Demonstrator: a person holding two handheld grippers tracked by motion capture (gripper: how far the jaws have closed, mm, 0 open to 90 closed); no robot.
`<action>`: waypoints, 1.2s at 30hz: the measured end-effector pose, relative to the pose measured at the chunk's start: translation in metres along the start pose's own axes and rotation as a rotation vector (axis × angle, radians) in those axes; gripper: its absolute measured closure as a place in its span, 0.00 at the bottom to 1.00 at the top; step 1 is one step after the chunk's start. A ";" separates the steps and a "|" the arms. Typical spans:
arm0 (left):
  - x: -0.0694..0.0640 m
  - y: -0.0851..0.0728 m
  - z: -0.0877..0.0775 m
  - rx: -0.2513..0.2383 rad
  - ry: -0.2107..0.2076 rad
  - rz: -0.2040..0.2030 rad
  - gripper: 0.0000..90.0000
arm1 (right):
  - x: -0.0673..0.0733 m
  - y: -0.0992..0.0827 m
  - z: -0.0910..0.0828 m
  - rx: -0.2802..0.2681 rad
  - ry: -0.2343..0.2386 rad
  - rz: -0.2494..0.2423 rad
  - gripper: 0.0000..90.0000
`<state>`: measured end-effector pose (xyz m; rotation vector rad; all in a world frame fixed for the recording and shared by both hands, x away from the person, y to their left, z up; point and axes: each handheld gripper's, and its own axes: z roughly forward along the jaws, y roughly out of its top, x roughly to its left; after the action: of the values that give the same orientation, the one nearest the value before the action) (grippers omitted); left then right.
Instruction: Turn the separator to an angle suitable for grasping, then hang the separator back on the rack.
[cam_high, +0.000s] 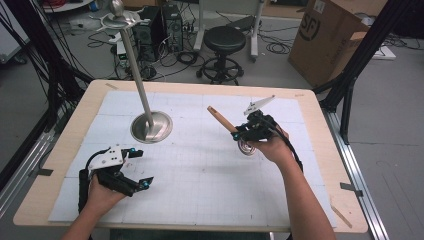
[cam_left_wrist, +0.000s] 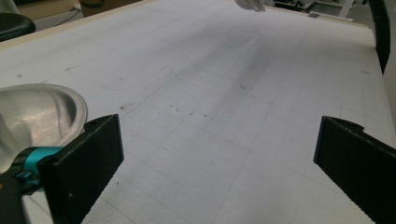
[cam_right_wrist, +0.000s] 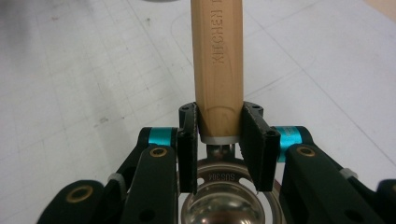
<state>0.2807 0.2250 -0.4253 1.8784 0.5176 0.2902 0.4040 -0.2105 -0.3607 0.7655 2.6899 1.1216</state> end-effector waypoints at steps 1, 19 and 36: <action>0.000 0.000 0.000 -0.002 -0.001 0.000 0.02 | 0.000 0.000 0.000 -0.006 0.000 -0.001 0.77; -0.001 0.001 0.000 0.004 0.001 0.002 0.02 | 0.012 0.007 -0.001 -0.099 -0.011 -0.017 0.77; -0.004 0.002 0.000 0.012 0.005 0.008 0.02 | 0.031 0.054 -0.017 -0.228 -0.034 -0.034 0.77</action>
<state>0.2776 0.2222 -0.4235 1.8919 0.5162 0.2974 0.3938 -0.1735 -0.3087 0.6915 2.4801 1.3632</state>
